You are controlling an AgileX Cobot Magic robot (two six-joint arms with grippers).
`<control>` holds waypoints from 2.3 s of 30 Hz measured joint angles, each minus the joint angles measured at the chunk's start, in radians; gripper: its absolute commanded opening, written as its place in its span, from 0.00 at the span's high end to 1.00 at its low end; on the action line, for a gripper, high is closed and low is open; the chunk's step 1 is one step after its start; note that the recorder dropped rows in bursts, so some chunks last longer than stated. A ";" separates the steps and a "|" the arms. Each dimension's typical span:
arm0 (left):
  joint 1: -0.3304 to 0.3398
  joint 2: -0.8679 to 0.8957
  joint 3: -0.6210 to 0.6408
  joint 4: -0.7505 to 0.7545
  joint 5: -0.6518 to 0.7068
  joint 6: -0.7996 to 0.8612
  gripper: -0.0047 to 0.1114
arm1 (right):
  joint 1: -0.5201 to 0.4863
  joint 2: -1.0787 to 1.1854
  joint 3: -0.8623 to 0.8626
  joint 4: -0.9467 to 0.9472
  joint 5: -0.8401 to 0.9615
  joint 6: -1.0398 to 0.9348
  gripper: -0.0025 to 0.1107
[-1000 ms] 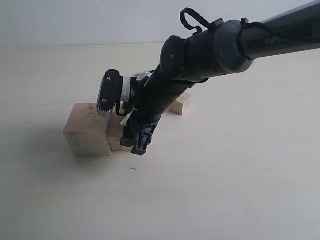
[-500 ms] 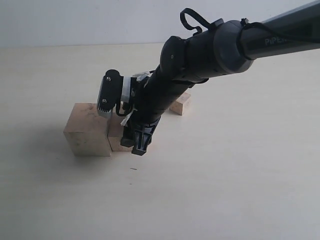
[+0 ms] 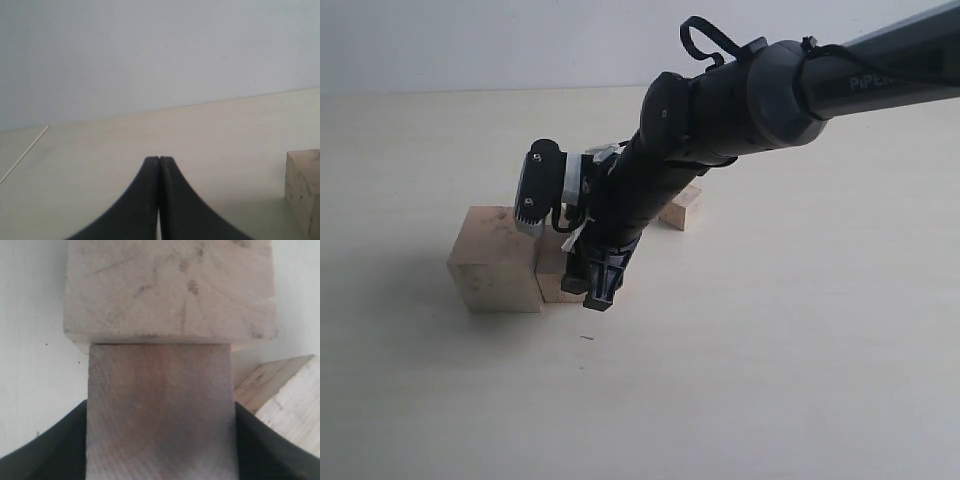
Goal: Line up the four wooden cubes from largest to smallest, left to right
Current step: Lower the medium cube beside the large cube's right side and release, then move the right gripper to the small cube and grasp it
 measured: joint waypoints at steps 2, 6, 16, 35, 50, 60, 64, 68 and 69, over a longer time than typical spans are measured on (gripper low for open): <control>0.000 0.000 0.000 0.000 0.000 0.000 0.96 | 0.000 0.001 0.000 -0.004 -0.002 0.000 0.30; 0.000 0.000 0.000 0.000 0.000 0.000 0.96 | 0.005 0.005 0.006 -0.011 0.008 0.002 0.20; 0.000 0.000 0.000 0.000 0.000 0.000 0.96 | 0.007 -0.265 0.007 -0.111 -0.068 0.280 0.11; 0.000 0.000 0.000 0.000 0.000 0.000 0.96 | -0.080 -0.005 -0.210 -0.351 0.072 1.060 0.17; 0.000 0.000 0.000 0.000 0.000 0.000 0.96 | -0.077 0.152 -0.312 -0.300 0.068 1.039 0.27; 0.000 0.000 0.000 0.000 0.000 0.000 0.96 | -0.075 0.112 -0.381 -0.593 0.209 1.120 0.98; 0.000 0.000 0.000 0.000 0.000 0.000 0.96 | -0.075 -0.151 -0.376 -0.741 0.403 1.107 0.98; 0.000 0.000 0.000 0.000 0.000 0.000 0.96 | -0.075 -0.336 -0.150 -0.561 0.420 0.819 0.98; 0.000 0.000 0.000 0.000 0.000 0.000 0.96 | -0.075 -0.341 -0.052 -0.507 0.399 0.753 0.98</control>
